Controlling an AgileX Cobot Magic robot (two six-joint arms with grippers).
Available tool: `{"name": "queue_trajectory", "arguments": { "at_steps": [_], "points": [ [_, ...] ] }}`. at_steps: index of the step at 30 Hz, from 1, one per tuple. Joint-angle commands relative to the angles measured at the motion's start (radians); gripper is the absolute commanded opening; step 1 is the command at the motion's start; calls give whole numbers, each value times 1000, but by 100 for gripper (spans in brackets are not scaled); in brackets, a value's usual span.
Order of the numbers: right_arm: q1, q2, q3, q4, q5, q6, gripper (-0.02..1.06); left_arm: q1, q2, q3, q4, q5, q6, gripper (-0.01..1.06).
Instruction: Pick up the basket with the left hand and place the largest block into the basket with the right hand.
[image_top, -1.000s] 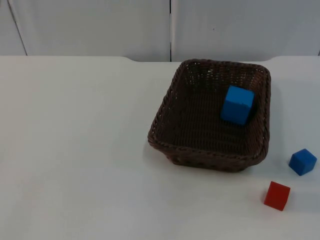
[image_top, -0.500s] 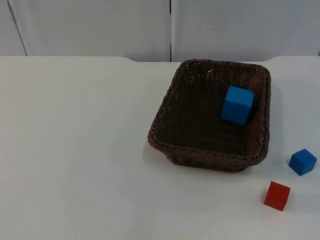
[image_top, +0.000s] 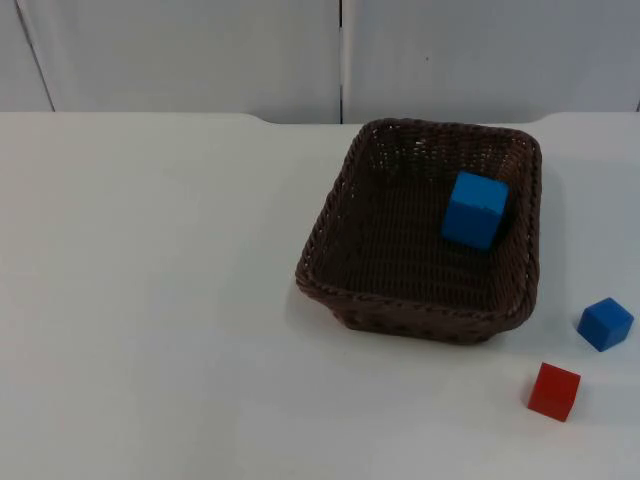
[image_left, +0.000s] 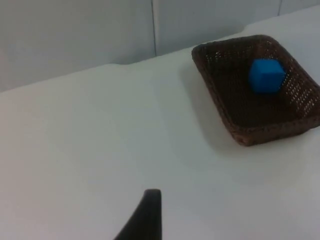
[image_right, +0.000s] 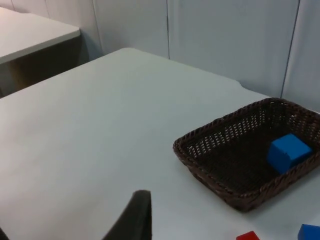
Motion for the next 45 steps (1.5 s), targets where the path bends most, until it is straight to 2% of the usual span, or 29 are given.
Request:
{"name": "queue_trajectory", "arguments": {
  "at_steps": [1, 5, 8, 11, 15, 24, 38, 43, 45],
  "points": [
    [-2, -7, 3, -2, -3, 9, 95, -1, -30, 11, 3, 10, -23, 93],
    [-2, -7, 0, 0, 6, 13, 95, -1, -42, 11, 3, 22, -23, 93],
    [-2, -7, -4, 0, 22, 13, 95, -1, -42, 22, 5, 85, -23, 93],
    [-2, -7, -16, 0, 46, 29, 95, -1, -42, 27, 8, 87, -23, 93],
    [-2, -7, -40, 4, 129, 31, 95, -1, -42, 41, 18, 102, -23, 93],
    [-2, -7, -35, -28, 245, 32, 95, -1, -42, 41, 20, 102, -23, 93],
    [-2, -7, -21, -28, 245, 32, 95, -1, -42, 41, 20, 102, -23, 93],
    [-2, -7, -21, -87, 245, 100, 95, -1, -42, 41, 20, 102, -23, 93],
    [-2, -7, -21, -89, 245, 98, 95, -1, -42, 41, 20, 102, -23, 93]
  ]
}}
